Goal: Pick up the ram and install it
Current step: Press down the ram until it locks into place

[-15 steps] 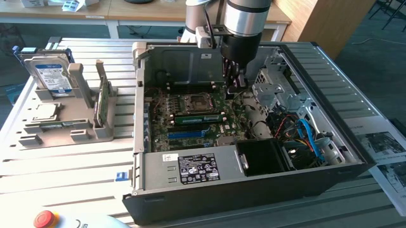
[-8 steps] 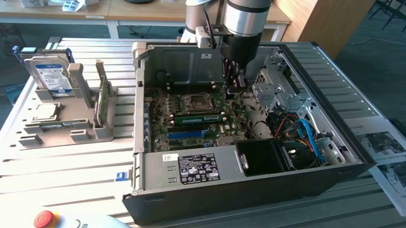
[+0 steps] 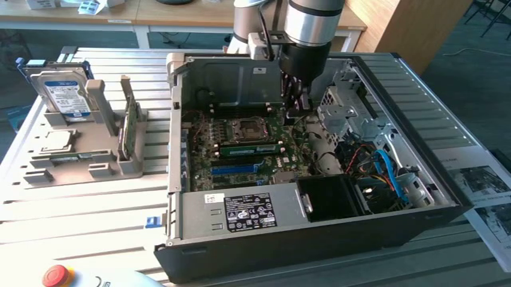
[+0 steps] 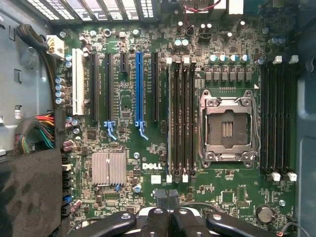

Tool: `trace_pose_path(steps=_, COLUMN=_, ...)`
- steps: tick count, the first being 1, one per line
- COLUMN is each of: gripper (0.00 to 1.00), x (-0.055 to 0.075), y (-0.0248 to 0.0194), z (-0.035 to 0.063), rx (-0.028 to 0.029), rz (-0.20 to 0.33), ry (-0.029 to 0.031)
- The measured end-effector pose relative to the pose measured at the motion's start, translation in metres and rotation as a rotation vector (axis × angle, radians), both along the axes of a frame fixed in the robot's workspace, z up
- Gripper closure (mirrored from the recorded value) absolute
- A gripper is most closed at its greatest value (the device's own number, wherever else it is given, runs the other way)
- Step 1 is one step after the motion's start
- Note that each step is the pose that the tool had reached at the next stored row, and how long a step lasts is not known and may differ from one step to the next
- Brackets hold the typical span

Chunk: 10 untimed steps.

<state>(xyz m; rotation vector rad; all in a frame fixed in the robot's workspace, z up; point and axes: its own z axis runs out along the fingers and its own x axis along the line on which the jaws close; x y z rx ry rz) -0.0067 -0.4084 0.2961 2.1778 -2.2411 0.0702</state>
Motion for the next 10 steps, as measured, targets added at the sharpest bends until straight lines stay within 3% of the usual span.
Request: trace_pose_path(steps=10, gripper=0.9, x=0.0046, y=-0.0014, z=0.0001, rx=0.0018, rz=-0.004, ry=0.0208)
